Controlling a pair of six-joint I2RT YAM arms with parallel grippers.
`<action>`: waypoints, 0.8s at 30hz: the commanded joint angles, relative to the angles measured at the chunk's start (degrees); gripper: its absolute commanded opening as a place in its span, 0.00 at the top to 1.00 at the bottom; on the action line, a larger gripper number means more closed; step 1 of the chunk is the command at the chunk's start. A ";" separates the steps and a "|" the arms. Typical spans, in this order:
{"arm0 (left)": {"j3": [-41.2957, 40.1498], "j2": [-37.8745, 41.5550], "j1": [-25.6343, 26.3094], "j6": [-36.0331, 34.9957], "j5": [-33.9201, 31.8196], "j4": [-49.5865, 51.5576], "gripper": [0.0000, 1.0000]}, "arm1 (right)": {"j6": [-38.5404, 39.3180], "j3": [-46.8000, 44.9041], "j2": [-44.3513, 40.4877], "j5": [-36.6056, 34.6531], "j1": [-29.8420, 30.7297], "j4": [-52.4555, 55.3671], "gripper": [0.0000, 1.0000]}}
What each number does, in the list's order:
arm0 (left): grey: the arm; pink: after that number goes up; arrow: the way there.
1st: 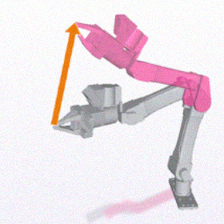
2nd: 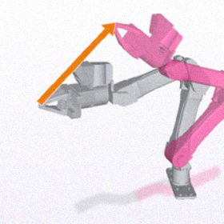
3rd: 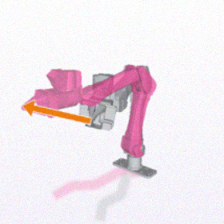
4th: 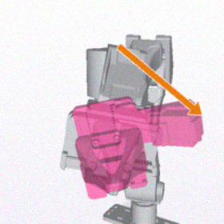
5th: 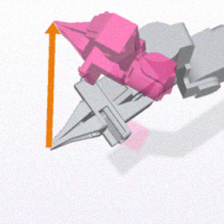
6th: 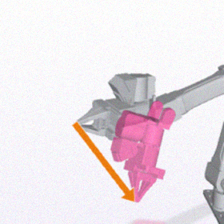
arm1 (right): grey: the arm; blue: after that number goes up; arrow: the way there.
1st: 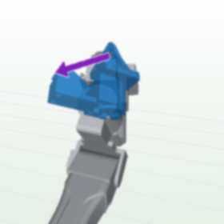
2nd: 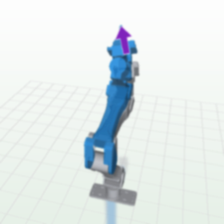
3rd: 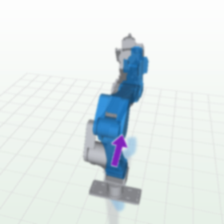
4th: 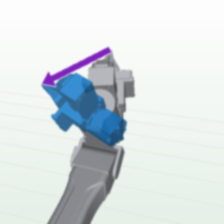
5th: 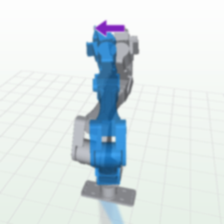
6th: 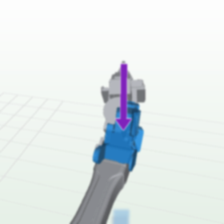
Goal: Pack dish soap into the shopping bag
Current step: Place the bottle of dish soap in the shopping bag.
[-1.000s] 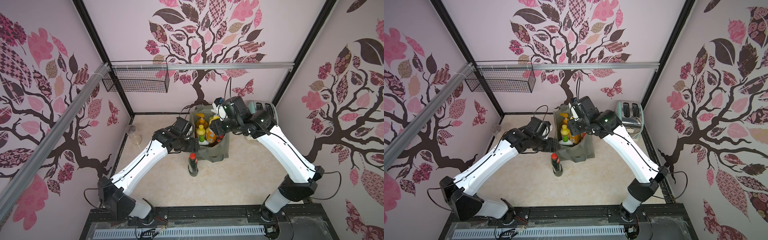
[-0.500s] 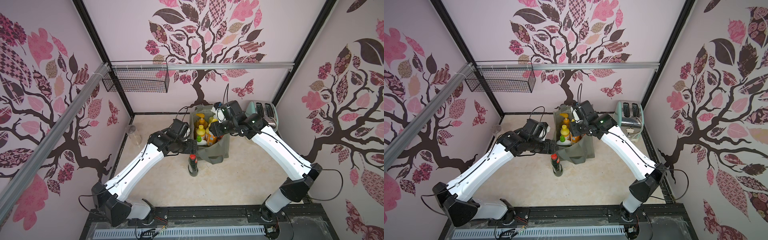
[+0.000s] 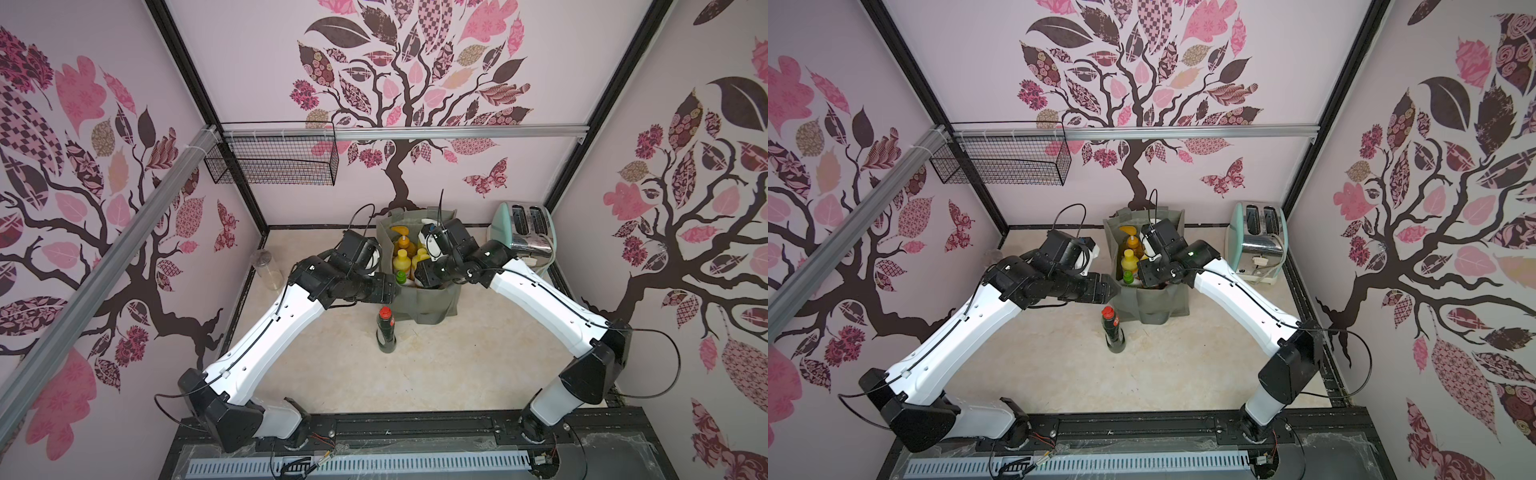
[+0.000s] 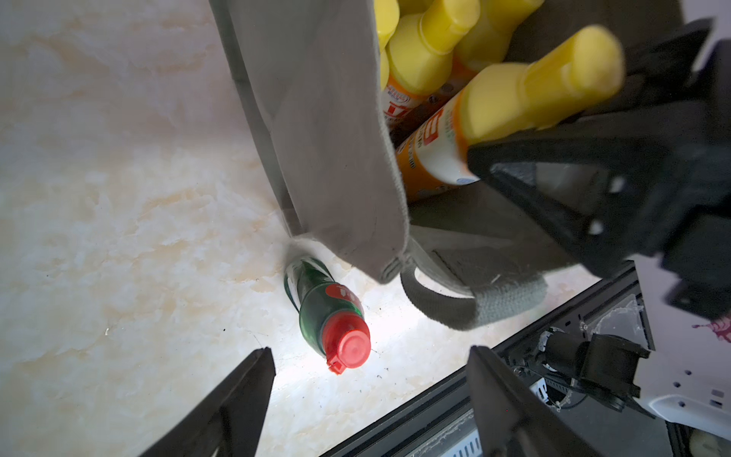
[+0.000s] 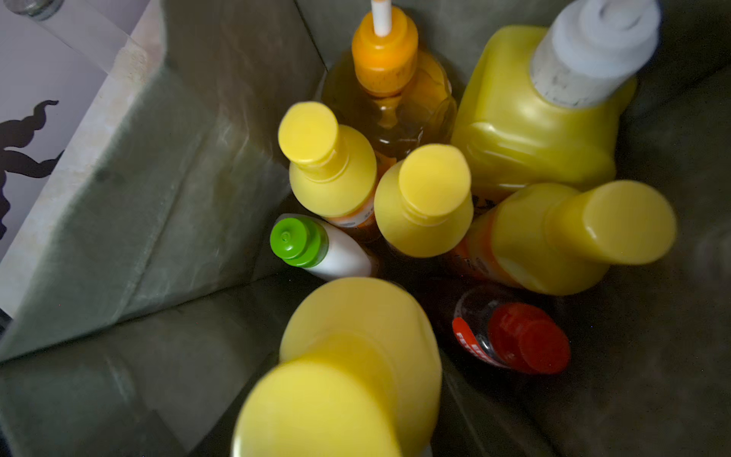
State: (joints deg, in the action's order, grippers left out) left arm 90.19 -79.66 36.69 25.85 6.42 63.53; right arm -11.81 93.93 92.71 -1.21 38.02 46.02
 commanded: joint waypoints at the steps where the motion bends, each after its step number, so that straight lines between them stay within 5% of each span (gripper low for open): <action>1: 4.31 0.02 0.14 -0.60 0.53 1.01 0.18 | -0.59 -1.07 -2.44 -2.21 -1.02 -6.54 0.89; 12: 12.14 1.02 -2.49 0.69 0.49 3.65 0.21 | -3.25 -8.34 -1.48 -1.65 -1.89 -11.85 0.79; 24: 10.57 1.05 -6.32 1.22 3.86 4.55 0.21 | -4.49 -11.26 0.02 -1.82 -2.72 -12.10 0.51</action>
State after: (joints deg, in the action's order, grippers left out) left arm 101.14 -79.11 30.85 26.94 8.91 67.51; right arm -15.97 83.50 91.74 -1.17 36.32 34.61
